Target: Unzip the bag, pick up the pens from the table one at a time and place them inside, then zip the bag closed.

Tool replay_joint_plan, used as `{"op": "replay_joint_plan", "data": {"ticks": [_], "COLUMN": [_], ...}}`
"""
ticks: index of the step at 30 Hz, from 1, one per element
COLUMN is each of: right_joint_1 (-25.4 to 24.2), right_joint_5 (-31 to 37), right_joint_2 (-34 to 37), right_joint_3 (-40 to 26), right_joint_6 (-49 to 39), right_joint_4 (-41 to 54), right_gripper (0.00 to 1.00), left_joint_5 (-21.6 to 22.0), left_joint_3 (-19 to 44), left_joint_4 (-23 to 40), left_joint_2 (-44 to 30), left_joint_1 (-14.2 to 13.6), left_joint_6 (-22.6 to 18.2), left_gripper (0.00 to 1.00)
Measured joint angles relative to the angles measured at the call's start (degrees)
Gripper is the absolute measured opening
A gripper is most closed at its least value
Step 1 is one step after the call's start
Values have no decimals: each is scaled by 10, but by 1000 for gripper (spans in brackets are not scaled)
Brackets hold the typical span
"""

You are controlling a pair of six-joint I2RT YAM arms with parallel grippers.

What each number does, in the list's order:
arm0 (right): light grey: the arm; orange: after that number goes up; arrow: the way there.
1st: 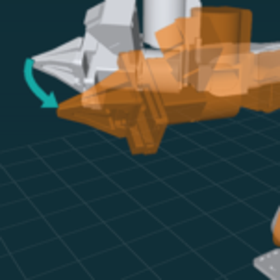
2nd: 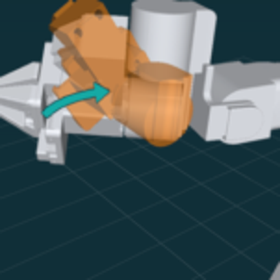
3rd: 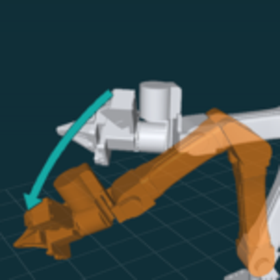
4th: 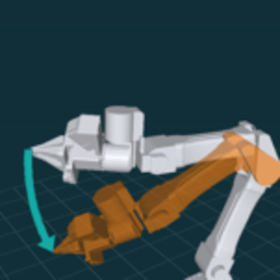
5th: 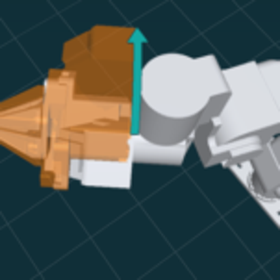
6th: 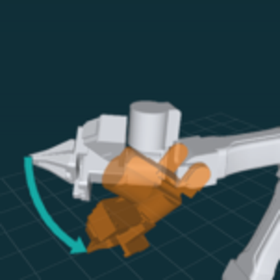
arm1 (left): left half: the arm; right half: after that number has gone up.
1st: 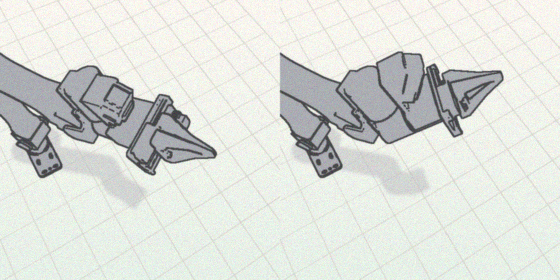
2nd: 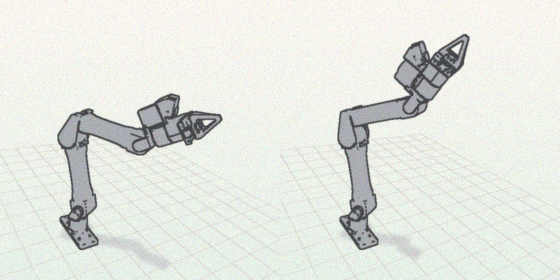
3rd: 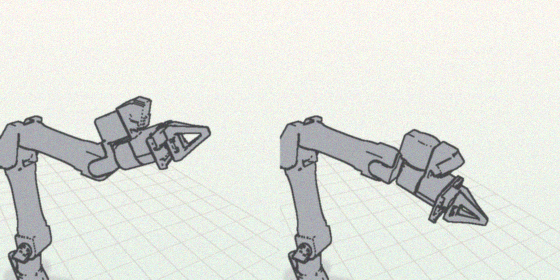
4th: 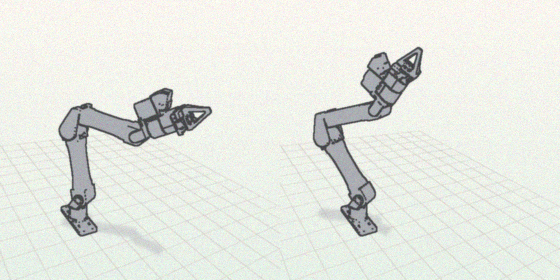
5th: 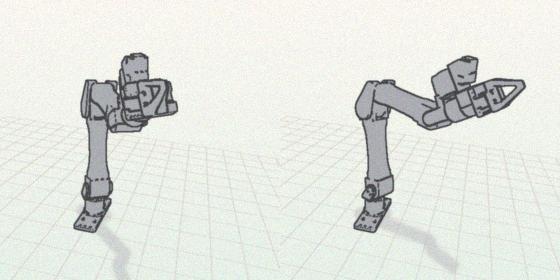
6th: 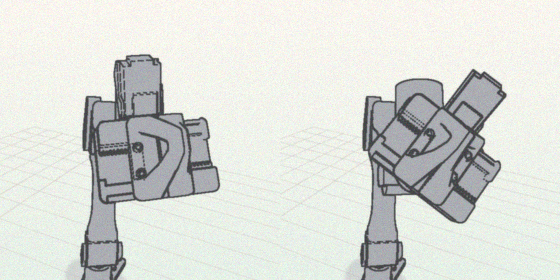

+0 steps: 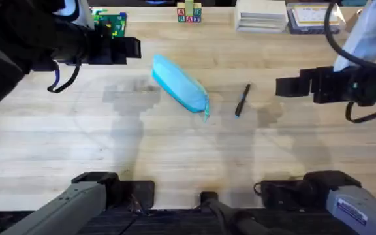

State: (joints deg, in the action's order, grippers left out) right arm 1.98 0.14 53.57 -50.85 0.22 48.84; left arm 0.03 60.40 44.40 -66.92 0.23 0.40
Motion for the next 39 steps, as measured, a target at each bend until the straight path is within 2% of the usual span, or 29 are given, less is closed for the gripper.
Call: {"op": "replay_joint_plan", "data": {"ticks": [7, 33, 36, 39], "right_joint_1": [16, 17, 17, 17], "right_joint_5": [0, 0, 0, 0], "right_joint_2": [13, 13, 13, 13], "right_joint_3": [0, -1, -1, -1], "right_joint_6": [0, 0, 0, 0], "right_joint_4": [-2, -2, -2, -2], "right_gripper": [997, 997, 997, 997], "left_joint_5": [0, -1, -14, -51], "left_joint_3": [0, 0, 0, 0], "left_joint_4": [6, 31, 31, 30], "left_joint_2": [0, 0, 0, 0], "left_joint_1": [0, 0, 0, 0], "left_joint_6": [0, -1, -28, -82], "left_gripper": [993, 993, 993, 991]}}
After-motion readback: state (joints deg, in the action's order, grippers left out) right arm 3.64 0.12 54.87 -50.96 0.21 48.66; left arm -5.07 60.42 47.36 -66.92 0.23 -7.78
